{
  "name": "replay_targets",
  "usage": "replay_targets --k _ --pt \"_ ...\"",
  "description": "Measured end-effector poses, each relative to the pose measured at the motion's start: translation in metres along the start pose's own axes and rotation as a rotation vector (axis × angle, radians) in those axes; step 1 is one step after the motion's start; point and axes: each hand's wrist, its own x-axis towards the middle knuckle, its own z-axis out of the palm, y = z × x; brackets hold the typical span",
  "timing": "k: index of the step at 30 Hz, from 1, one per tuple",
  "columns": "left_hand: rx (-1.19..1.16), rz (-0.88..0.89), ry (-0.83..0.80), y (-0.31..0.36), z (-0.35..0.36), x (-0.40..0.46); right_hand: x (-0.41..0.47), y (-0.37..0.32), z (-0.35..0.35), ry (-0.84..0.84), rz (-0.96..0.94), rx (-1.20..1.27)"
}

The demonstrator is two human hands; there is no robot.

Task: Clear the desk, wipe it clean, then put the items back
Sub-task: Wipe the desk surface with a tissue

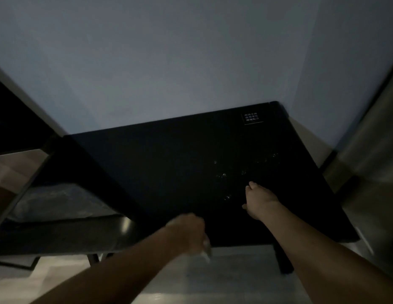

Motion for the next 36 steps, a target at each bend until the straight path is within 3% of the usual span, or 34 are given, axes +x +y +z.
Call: replay_targets --k 4,6,10,14,17,27,30,33,36 --pt "-0.18 -0.108 0.223 -0.02 -0.07 0.039 0.018 -0.004 -0.043 -0.267 0.128 0.146" --pt "-0.233 -0.106 0.287 -0.033 -0.095 0.063 0.036 -0.004 -0.047 -0.179 0.134 0.253" --pt "-0.309 -0.121 0.374 -0.056 -0.127 0.114 0.072 0.004 -0.042 0.27 0.036 0.387" --pt "-0.323 -0.132 0.474 -0.071 -0.143 0.163 0.118 0.006 -0.052 0.394 -0.062 0.445" --pt "-0.355 -0.073 0.542 -0.083 -0.159 0.198 0.161 0.009 -0.057 0.5 -0.108 0.327" --pt "-0.377 -0.001 0.718 -0.1 -0.228 0.34 0.248 0.027 -0.068 0.589 -0.135 0.189" --pt "-0.292 -0.021 0.684 -0.091 -0.237 0.367 0.247 0.027 -0.072 0.548 -0.14 0.225" --pt "-0.061 -0.009 0.694 -0.082 -0.239 0.386 0.249 0.026 -0.073 0.55 -0.143 0.241" --pt "-0.117 -0.042 0.747 -0.078 -0.243 0.4 0.25 0.027 -0.071 0.568 -0.109 0.216"
